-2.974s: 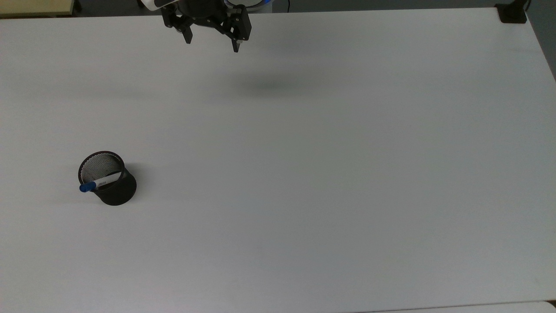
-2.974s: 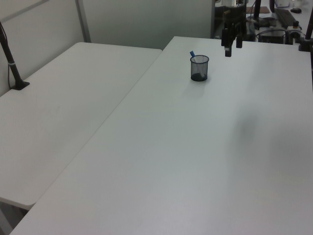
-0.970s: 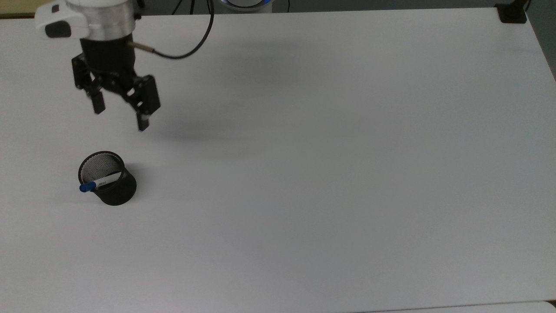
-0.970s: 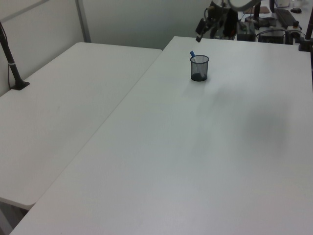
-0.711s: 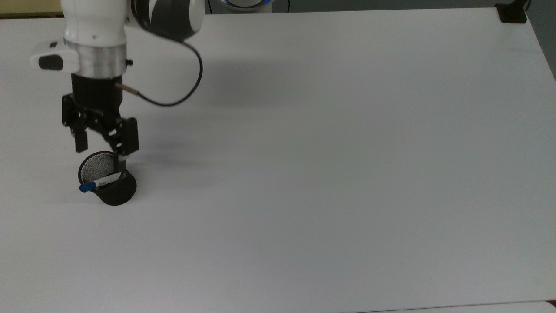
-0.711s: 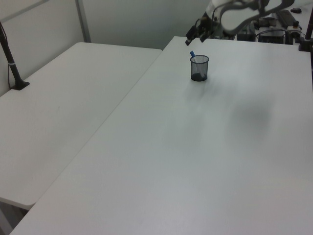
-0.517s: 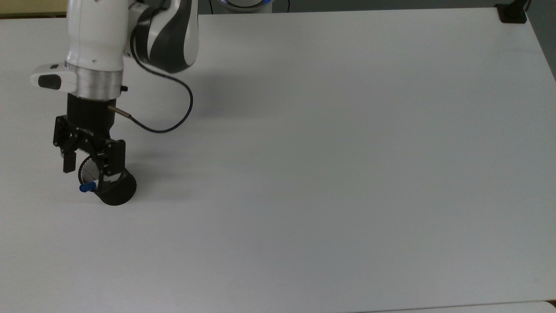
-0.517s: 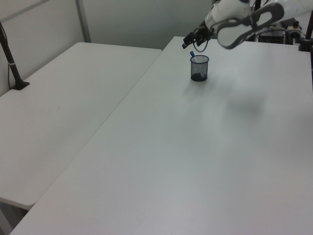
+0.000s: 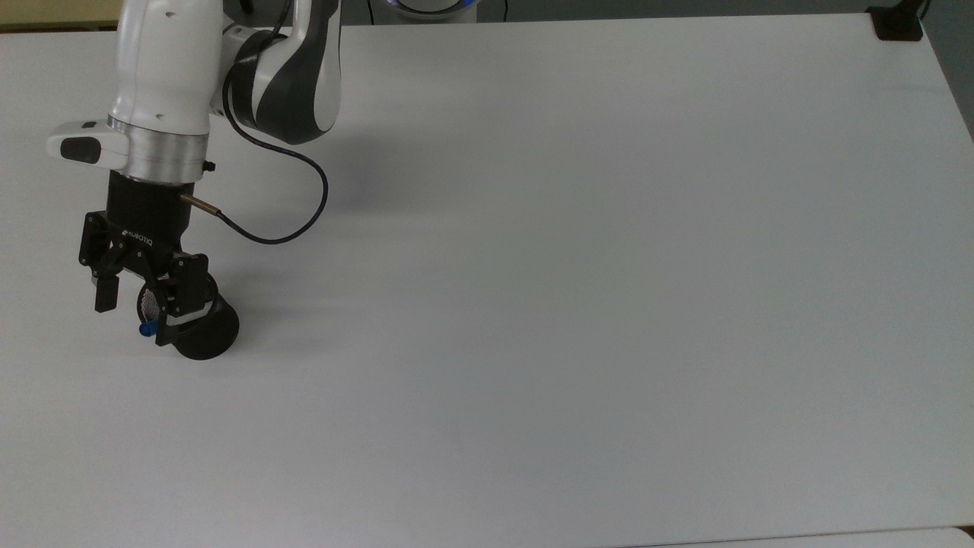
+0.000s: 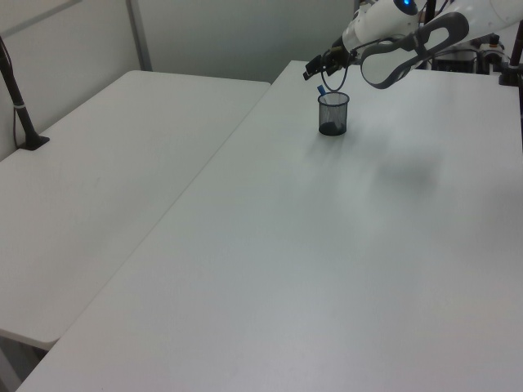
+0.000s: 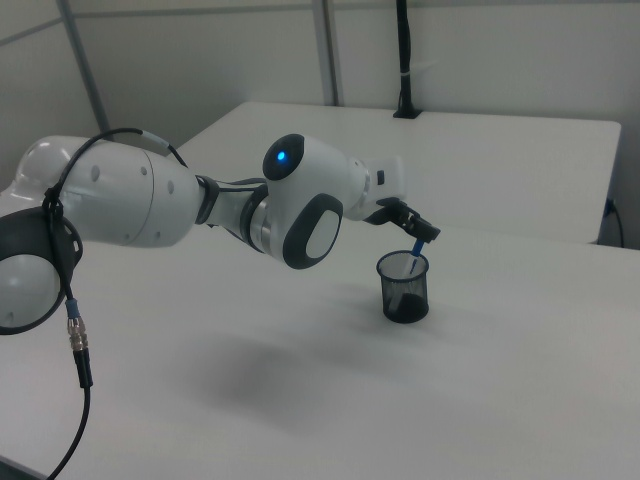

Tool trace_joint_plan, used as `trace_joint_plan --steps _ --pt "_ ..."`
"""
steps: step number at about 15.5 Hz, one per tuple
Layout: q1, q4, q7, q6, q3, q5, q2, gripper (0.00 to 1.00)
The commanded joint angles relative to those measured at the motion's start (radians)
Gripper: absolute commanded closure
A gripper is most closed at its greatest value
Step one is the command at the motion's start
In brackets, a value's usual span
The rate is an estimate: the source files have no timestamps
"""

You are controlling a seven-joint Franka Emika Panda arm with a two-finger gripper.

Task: Remove the marker
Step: 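Close the gripper on the blue-capped marker inside the cup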

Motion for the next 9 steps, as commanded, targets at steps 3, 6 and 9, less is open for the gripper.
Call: trace_joint_plan --steps 3,6,9 --pt "-0.009 -0.029 -0.128 -0.025 0.001 -0.008 -0.013 0.12" --pt "-0.014 -0.032 -0.167 -0.056 0.001 -0.008 -0.011 0.16" --pt "-0.016 -0.046 -0.173 -0.056 0.001 -0.008 -0.011 0.22"
